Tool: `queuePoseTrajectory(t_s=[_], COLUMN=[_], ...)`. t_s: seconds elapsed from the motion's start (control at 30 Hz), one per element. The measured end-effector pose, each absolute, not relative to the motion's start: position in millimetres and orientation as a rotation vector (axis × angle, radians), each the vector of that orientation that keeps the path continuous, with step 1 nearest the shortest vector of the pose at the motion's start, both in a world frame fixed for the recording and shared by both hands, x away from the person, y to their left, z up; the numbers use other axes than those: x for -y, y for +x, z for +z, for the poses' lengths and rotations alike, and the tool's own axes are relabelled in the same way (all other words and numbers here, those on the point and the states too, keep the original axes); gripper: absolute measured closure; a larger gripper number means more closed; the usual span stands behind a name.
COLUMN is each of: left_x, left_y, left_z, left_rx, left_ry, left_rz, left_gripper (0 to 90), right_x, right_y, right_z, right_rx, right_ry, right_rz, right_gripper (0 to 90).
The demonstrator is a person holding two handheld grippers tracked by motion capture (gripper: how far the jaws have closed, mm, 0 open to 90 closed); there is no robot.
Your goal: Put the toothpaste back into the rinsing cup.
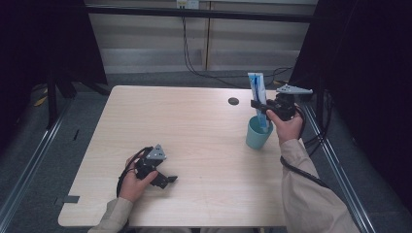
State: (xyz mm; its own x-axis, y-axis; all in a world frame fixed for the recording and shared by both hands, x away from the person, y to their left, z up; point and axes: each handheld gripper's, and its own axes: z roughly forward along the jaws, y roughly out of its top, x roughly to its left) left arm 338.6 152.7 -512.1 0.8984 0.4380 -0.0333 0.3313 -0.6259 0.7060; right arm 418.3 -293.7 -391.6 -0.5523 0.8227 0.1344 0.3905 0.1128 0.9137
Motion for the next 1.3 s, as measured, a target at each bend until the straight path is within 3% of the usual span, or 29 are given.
queuePoseTrajectory(t_s=[1.3], left_x=[-152.8], left_y=[338.5], left_z=[-511.9], left_rx=[-0.548], left_ry=[2.301], left_rz=[0.183], left_gripper=[0.0], right_x=[295.8], right_y=[411.4], right_z=[-421.4], right_rx=[-2.040], right_ry=[1.203], right_rz=[1.345], right_gripper=[66.0])
